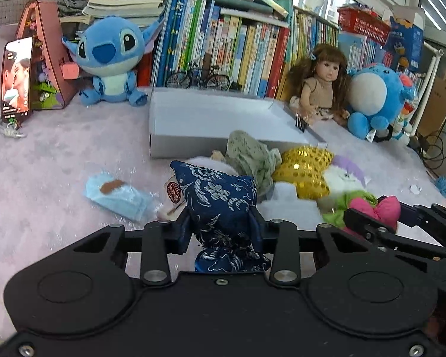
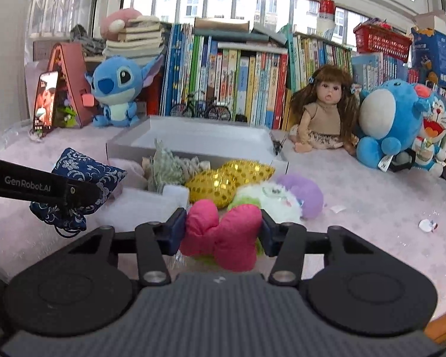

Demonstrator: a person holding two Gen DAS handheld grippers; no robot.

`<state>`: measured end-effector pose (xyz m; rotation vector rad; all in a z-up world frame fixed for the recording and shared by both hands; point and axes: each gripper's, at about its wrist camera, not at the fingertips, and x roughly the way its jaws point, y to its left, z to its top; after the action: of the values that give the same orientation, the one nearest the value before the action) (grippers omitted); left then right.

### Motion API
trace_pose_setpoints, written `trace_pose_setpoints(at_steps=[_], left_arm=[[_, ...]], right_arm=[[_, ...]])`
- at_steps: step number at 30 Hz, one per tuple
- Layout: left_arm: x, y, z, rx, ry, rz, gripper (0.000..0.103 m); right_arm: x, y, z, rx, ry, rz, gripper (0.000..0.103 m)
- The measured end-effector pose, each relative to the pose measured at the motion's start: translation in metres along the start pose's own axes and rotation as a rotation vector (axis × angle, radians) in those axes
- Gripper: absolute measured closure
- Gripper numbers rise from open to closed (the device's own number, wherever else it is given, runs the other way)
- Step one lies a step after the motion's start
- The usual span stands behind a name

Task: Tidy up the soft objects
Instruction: 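Lift the blue pouch and pink bow and carry both over the white tray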

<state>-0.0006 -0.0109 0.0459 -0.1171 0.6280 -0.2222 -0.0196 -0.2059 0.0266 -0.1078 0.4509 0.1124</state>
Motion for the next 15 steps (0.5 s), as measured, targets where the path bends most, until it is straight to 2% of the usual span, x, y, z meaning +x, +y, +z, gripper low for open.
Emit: trace_pose_setpoints(at_steps=[8, 15], left_arm=[[0.004, 0.007, 0.019, -0.026, -0.021, -0.01, 0.067], [0.01, 0.012, 0.027, -0.032, -0.026, -0.002, 0.067]], right_arm=[[-0.003, -0.01, 0.016, 0.022, -0.055, -0.024, 0.061], [0.0, -0.021, 0.024, 0.075, -0.065, -0.022, 0.063]])
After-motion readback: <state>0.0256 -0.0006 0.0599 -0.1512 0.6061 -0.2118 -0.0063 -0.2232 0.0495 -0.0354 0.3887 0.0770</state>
